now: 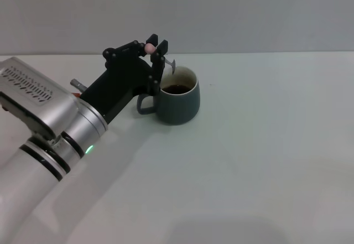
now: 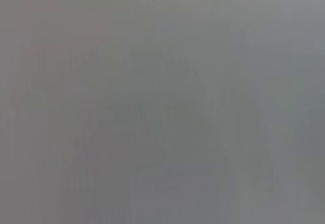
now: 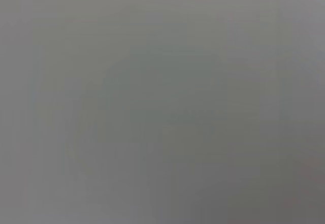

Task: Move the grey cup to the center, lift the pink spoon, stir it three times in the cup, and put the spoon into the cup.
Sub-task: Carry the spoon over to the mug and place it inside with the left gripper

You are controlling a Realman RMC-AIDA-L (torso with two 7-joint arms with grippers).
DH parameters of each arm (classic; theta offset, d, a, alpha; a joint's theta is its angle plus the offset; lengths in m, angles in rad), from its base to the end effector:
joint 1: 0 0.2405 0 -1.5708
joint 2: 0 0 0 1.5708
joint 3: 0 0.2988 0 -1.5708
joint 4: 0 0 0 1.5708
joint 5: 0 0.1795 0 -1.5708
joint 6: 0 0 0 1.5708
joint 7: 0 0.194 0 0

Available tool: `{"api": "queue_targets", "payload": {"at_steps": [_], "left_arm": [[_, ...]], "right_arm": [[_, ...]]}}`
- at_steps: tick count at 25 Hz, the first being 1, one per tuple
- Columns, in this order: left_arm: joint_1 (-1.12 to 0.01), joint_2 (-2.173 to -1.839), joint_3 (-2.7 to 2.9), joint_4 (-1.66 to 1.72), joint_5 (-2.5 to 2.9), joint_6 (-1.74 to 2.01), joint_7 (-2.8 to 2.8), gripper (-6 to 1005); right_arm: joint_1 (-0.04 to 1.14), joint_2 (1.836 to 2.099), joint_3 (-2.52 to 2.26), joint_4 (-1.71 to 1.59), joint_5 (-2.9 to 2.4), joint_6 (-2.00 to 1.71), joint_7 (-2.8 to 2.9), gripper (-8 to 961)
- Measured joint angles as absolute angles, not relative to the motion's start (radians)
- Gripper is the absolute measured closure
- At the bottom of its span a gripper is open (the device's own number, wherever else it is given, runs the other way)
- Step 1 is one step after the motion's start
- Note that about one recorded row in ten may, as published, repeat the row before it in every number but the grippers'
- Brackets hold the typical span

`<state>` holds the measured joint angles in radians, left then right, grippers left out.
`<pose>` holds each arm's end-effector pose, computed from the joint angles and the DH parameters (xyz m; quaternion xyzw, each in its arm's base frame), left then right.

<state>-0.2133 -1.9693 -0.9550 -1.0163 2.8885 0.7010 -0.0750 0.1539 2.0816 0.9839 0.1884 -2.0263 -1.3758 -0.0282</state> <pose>-0.2035 0.3486 -0.0612 -0.8149 -0.1032 -0.3452 0.4540 0.4336 0.2666 0.0626 -0.5005 0.2598 0.2211 0.7957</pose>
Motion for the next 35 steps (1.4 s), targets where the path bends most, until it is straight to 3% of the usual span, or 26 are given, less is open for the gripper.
{"api": "queue_targets", "payload": {"at_steps": [24, 35], "left_arm": [[-0.342, -2.043, -0.975, -0.818, 2.888, 0.632, -0.056, 785], [-0.390, -2.058, -1.004, -0.753, 2.887, 0.612, -0.030, 778]], "right_arm": [[0.147, 2.080, 0.980, 0.185, -2.026, -1.386, -0.019, 955], [0.147, 2.080, 0.978, 0.184, -2.026, -1.385, -0.018, 955]]}}
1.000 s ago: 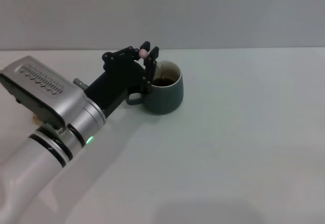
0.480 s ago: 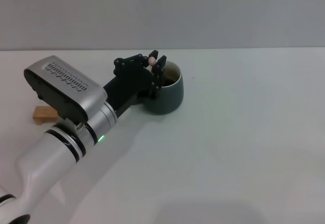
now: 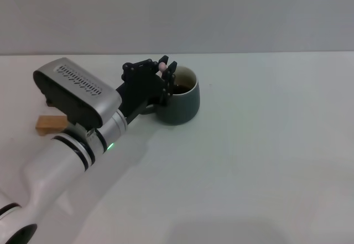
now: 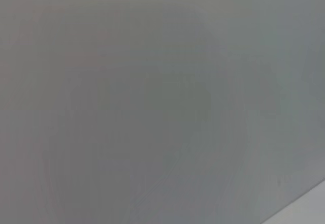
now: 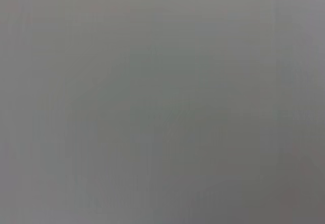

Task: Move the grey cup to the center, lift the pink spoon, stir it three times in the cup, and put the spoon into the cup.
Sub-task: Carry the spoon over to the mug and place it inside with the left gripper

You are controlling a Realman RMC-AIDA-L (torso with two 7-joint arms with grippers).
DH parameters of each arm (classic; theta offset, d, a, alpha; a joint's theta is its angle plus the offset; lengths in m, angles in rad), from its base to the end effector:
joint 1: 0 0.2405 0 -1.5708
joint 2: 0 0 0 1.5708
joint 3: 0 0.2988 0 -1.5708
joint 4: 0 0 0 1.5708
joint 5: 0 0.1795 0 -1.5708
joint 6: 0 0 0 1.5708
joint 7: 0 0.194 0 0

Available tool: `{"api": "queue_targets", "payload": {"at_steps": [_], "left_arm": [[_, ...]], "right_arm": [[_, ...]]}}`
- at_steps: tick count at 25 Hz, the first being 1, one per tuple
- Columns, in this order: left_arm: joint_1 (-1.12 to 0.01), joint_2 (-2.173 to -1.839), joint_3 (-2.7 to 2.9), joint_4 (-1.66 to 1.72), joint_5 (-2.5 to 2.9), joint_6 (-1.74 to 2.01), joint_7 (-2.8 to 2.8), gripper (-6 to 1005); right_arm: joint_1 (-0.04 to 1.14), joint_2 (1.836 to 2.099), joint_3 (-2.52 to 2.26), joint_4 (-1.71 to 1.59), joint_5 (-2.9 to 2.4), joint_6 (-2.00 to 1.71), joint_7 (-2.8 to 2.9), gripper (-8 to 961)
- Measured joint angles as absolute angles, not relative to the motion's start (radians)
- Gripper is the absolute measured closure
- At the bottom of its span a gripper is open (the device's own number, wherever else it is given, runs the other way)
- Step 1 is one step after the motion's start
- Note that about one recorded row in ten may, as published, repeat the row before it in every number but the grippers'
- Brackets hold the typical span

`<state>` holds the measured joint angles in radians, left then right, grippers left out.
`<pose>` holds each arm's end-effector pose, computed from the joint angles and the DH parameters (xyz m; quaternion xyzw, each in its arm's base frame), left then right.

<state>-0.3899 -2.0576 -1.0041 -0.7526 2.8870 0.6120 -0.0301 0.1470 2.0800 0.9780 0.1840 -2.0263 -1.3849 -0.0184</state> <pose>-0.2190 0.3890 -0.1064 -0.8446 -0.1119 -0.2574 0.4559 0.4345 0.2632 0.0637 -0.5002 0.2591 0.2223 0.7958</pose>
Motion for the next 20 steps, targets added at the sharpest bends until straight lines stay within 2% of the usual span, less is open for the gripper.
{"api": "queue_targets", "payload": {"at_steps": [13, 20], "left_arm": [[-0.480, -2.068, -0.972, -0.688, 2.887, 0.612, -0.039, 770], [-0.475, -2.068, -0.946, -0.700, 2.885, 0.612, -0.040, 766]], "right_arm": [[0.144, 2.081, 0.977, 0.182, -2.026, -1.381, -0.018, 953], [0.144, 2.082, 0.976, 0.182, -2.026, -1.379, -0.018, 954]]}}
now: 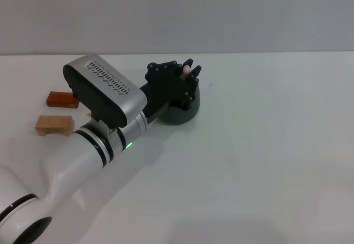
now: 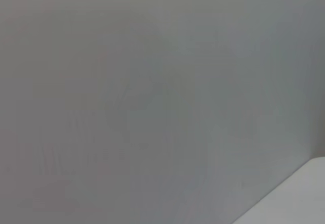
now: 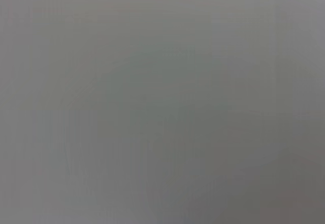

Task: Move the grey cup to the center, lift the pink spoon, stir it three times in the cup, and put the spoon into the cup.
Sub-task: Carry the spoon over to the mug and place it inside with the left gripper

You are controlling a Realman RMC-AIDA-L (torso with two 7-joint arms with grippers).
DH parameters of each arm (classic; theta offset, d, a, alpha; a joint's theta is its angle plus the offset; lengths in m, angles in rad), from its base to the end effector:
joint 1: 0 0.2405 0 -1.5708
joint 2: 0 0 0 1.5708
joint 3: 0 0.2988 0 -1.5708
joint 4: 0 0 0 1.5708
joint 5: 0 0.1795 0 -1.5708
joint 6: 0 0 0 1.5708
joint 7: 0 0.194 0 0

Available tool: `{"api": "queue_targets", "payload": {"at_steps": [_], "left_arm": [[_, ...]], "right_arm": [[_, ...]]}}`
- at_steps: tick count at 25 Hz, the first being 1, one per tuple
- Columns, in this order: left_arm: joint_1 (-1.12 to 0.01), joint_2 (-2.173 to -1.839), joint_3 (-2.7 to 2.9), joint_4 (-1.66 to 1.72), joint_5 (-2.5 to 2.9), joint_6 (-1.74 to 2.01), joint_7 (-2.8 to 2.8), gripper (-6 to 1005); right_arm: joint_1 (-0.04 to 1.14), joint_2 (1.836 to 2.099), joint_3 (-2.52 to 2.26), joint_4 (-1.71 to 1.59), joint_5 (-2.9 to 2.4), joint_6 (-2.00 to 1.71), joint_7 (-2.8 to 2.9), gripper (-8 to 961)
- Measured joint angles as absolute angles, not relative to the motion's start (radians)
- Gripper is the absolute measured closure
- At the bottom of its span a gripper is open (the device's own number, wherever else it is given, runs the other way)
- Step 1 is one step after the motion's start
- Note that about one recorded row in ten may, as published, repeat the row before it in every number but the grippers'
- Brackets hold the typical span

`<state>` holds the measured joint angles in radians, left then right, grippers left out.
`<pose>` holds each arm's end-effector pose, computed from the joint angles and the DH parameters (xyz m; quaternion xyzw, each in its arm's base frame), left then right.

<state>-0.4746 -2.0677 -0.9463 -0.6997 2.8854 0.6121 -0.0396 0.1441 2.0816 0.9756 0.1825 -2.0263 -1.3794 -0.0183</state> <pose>-0.1981 0.3942 -0.1264 -0.8660 -0.0820 -0.2527 0.4236 0.4358 0.2619 0.0619 -0.5016 0.2625 0.2195 0.7946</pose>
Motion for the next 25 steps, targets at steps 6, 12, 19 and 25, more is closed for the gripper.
{"api": "queue_targets", "payload": {"at_steps": [6, 12, 19, 25], "left_arm": [[-0.428, -2.065, -0.954, -0.722, 2.885, 0.612, -0.030, 762], [-0.371, -2.060, -0.971, -0.769, 2.886, 0.590, 0.004, 758], [-0.376, -2.064, -1.005, -0.775, 2.886, 0.564, 0.040, 754], [-0.422, -2.066, -1.009, -0.760, 2.884, 0.563, 0.035, 750]], "right_arm": [[0.147, 2.082, 0.976, 0.185, -2.027, -1.379, -0.018, 954], [0.151, 2.082, 0.976, 0.187, -2.030, -1.379, -0.018, 953], [0.153, 2.082, 0.976, 0.189, -2.032, -1.378, -0.018, 954], [0.149, 2.082, 0.976, 0.188, -2.032, -1.377, -0.018, 954]]}}
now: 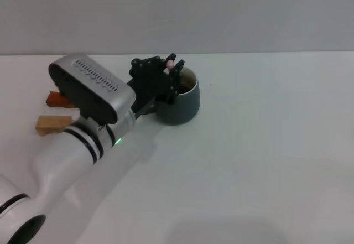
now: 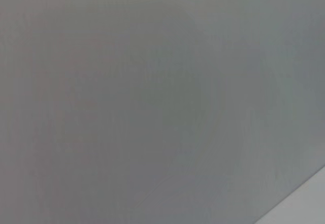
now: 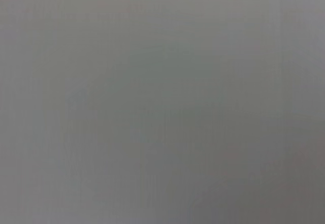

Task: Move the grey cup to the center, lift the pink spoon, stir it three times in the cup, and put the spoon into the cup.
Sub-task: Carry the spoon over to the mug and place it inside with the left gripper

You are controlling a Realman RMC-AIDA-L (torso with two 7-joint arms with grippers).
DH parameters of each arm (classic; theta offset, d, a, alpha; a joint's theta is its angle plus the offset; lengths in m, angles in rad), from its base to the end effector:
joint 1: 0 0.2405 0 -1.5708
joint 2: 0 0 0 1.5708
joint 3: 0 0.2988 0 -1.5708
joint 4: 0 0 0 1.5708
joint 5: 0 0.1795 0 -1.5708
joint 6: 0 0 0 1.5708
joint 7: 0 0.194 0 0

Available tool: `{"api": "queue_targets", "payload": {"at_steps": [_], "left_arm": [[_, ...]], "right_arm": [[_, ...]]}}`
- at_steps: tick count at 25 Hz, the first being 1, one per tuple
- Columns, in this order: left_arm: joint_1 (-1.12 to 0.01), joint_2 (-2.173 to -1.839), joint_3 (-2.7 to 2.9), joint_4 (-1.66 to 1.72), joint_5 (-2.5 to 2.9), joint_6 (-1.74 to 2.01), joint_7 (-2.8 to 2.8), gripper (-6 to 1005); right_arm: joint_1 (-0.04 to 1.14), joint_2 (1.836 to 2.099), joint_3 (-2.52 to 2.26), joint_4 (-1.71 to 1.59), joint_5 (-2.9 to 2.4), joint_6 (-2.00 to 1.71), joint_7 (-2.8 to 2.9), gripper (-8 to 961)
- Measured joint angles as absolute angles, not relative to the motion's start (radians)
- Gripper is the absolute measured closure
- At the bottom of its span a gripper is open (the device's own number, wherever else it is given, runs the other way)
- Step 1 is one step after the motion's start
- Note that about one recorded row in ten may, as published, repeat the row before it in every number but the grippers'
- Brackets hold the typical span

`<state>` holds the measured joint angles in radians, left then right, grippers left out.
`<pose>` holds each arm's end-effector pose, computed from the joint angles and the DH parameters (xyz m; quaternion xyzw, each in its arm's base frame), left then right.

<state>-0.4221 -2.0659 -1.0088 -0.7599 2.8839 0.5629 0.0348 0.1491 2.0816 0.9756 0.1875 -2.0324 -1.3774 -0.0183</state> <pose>-0.2097 0.3964 -0.1124 -0.8530 -0.0848 -0.2364 0.4575 0.4332 0.2653 0.0606 -0.5045 0.2611 0.2238 0.7920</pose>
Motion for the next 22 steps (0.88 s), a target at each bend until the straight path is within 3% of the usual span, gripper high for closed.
{"api": "queue_targets", "payload": {"at_steps": [10, 22], "left_arm": [[-0.455, -2.069, -0.982, -0.758, 2.884, 0.563, 0.032, 744], [-0.365, -2.065, -0.986, -0.774, 2.884, 0.563, 0.040, 737]], "right_arm": [[0.147, 2.082, 0.976, 0.183, -2.031, -1.378, -0.018, 954], [0.156, 2.082, 0.974, 0.184, -2.034, -1.377, -0.018, 953]]}}
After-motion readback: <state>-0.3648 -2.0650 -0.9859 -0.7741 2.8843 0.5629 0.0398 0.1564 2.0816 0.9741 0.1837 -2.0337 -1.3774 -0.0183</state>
